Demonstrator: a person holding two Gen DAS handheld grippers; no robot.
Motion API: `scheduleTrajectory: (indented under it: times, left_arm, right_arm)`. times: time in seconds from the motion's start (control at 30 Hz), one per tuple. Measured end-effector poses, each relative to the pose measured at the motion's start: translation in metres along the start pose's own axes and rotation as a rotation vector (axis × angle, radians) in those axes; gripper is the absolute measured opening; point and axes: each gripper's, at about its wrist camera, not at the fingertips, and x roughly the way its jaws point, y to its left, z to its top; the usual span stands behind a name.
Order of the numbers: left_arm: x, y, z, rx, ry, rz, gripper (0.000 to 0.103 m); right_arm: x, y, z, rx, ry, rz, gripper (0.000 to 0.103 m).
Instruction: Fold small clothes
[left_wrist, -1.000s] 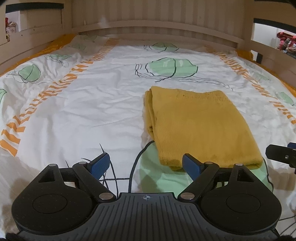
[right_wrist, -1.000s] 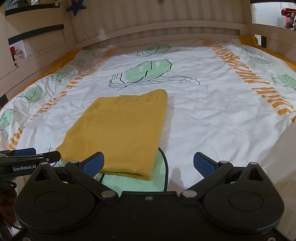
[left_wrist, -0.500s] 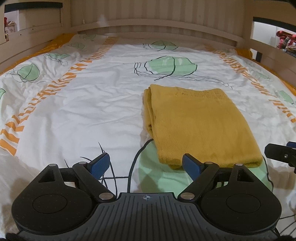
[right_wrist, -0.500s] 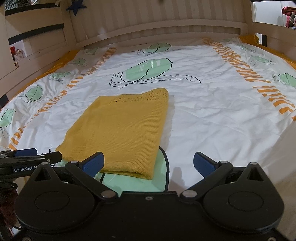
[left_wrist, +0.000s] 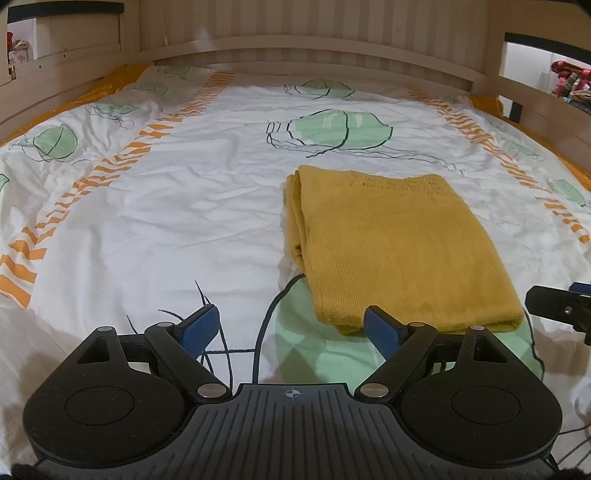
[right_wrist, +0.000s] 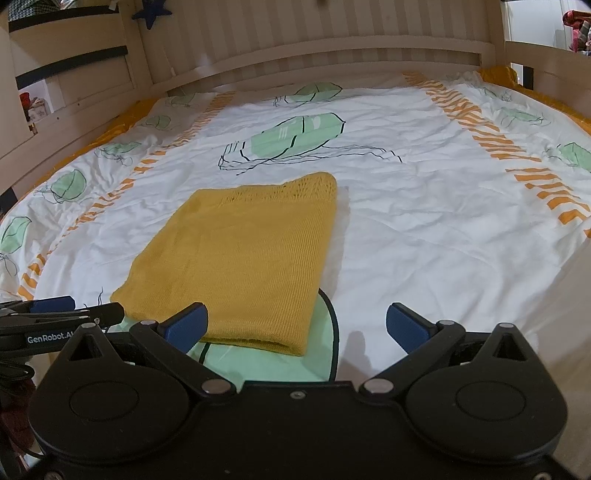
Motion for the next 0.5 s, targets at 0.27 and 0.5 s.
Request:
scheduleTrajectory:
  times: [0.27,0.5]
  left_arm:
    - [0.0001,0.0003,-0.0008,-0.004,0.001,-0.006,0.085]
    - [-0.0010,0.0007,-0.0018,-0.004,0.000,-0.009,0.085]
  right_arm:
    - [0.0007,-0.0003,0.0005,0.003,0.008,0.001,0.102]
    - [0.0021,-0.0007,0.0000,0.006,0.017,0.001,0.102]
